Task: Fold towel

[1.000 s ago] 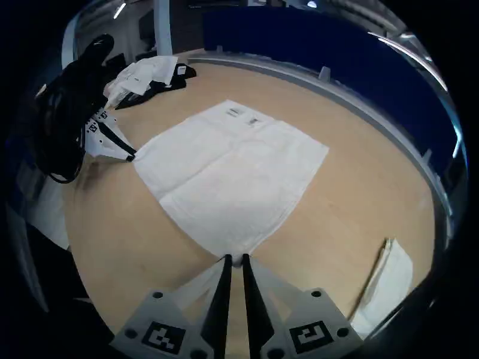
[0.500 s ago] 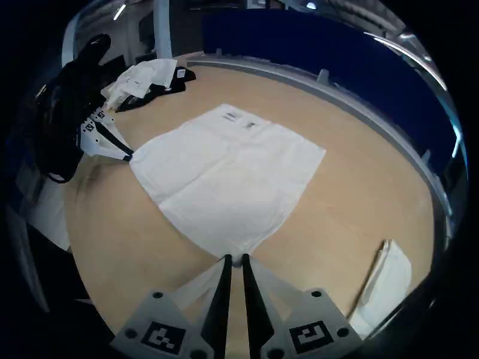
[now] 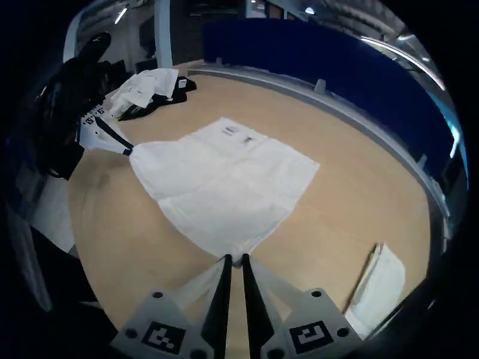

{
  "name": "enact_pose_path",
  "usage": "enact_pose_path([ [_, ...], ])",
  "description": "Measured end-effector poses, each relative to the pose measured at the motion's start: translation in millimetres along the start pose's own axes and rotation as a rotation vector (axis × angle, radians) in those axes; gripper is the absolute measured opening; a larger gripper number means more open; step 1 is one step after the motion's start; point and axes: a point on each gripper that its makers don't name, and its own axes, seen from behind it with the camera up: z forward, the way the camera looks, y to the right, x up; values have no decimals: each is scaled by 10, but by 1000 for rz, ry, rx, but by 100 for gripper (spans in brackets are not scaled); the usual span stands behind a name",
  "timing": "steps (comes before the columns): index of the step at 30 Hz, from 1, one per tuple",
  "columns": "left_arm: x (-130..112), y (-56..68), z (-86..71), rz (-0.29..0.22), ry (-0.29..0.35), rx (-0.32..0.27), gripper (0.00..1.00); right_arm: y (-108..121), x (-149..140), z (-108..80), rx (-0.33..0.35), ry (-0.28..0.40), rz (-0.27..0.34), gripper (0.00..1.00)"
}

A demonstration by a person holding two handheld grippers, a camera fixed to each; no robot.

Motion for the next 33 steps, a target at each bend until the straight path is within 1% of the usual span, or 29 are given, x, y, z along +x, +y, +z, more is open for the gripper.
enact_pose_path([
  [9, 39, 112, -288, -32, 13, -14, 8, -108, 113, -267, 14, 18, -5, 13],
  [14, 34, 155, -460, -48, 15, -22, 8, -193, 139, -442, 25, 25, -6, 13],
  [18, 34, 182, -569, -73, 19, -30, 8, -241, 144, -547, 33, 28, 0, 13],
  [23, 50, 185, -596, -99, 24, -35, 8, -243, 145, -560, 36, 26, 7, 13],
  [27, 132, 166, -585, -102, 33, -36, 8, -188, 205, -527, 30, 29, 9, 13],
  [33, 345, 52, -526, -96, 53, -19, 8, 3, 369, -431, 13, 40, 9, 12],
])
